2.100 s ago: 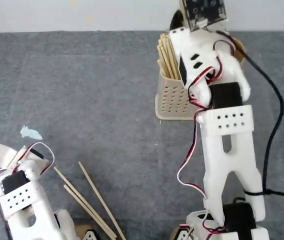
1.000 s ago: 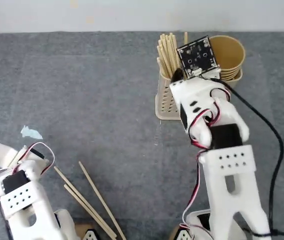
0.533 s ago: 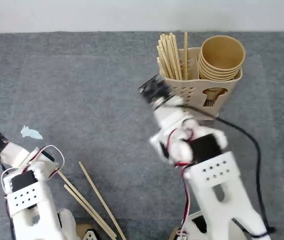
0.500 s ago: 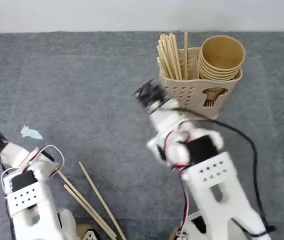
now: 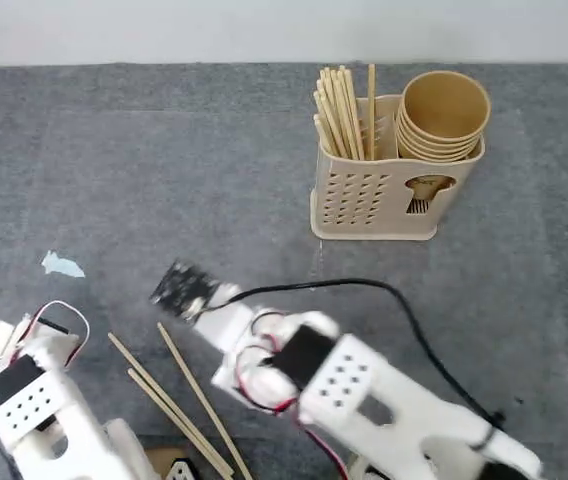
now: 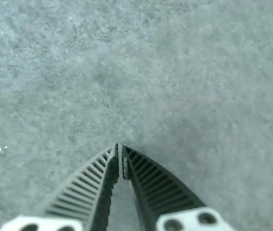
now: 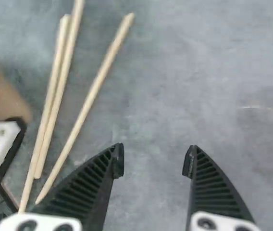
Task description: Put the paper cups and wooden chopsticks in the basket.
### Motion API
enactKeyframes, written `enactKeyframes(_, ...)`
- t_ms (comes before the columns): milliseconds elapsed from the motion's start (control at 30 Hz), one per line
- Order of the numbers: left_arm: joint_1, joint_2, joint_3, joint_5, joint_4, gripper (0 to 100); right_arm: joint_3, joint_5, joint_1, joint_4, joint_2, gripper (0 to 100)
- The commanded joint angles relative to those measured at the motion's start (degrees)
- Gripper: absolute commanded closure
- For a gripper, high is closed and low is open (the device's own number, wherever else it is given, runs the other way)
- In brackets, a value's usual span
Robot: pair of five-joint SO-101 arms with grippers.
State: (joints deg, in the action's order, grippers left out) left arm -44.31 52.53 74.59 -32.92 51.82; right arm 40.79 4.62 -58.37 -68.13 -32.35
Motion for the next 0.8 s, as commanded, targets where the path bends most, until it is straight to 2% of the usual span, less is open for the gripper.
enactKeyframes(0,-1.6,0.8,-3.9,0.1,-1.2,99,-0.6,-0.6,-2.0,2.8,5.6,78.5)
enactKeyframes(133,-0.4,0.8,-4.2,0.1,0.3,99,-0.7,-0.6,1.7,3.0,7.8,78.6)
enactKeyframes(267,4.1,0.9,-5.9,0.3,4.8,99,-0.8,-0.6,9.5,1.5,4.4,78.6)
enactKeyframes(433,11.7,0.8,-11.3,0.4,15.0,99,-0.8,-0.6,24.6,-0.7,-5.0,78.6)
enactKeyframes(567,15.8,0.8,-13.1,0.4,19.0,99,-0.7,-0.6,38.8,0.0,-11.5,78.6)
enactKeyframes(767,19.3,0.6,-12.7,4.1,22.9,99,-0.4,-0.6,50.5,3.0,-12.4,78.6)
